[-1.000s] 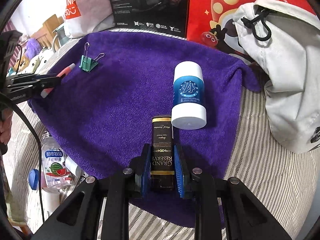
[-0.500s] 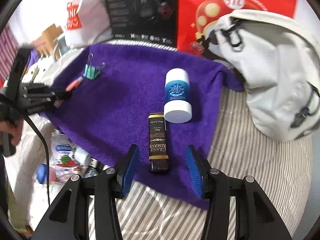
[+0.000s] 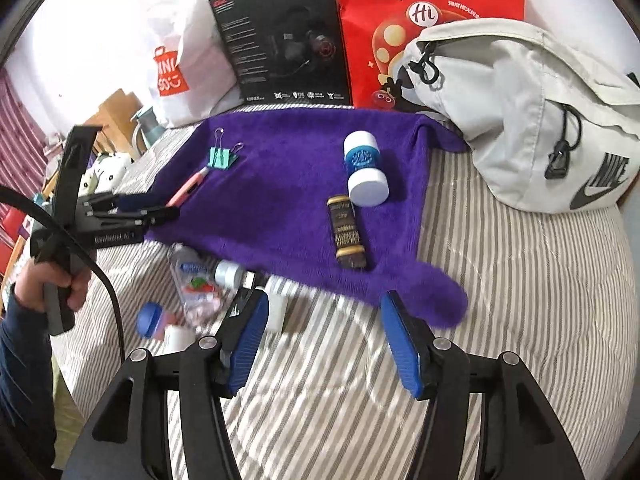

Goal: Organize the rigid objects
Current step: 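Grasp the blue-capped jar with the left gripper while the right gripper grasps the white charger plug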

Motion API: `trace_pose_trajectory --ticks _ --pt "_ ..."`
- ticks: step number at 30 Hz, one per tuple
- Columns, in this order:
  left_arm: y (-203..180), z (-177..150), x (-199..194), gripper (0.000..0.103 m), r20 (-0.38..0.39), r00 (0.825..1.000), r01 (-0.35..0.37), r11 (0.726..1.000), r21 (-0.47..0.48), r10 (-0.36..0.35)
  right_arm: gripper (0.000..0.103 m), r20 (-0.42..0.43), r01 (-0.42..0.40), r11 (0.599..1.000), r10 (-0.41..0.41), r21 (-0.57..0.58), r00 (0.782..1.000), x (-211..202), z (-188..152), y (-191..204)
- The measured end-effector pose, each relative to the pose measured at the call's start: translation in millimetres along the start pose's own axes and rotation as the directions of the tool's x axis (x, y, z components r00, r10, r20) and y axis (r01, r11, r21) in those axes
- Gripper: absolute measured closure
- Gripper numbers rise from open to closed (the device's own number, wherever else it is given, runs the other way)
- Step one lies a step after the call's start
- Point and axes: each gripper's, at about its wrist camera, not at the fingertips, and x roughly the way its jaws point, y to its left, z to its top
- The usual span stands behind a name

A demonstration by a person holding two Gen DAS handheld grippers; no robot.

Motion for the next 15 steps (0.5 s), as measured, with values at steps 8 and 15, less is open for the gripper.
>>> trace_pose_trajectory --ticks 8,15 --pt "-7.9 -23.8 -37.1 0.023 0.042 0.999 0.022 1.000 -0.003 -0.022 0.044 -0.004 -0.016 0.999 0.016 0.030 1.000 -12.1 -34.4 4.6" --pt "-29.8 -59.2 -59.8 0.023 0.037 0.983 0.179 0.983 -0.048 -0.178 0.044 -0.029 -0.039 0.997 0.041 0.073 0.999 -8.0 -61.0 7.7"
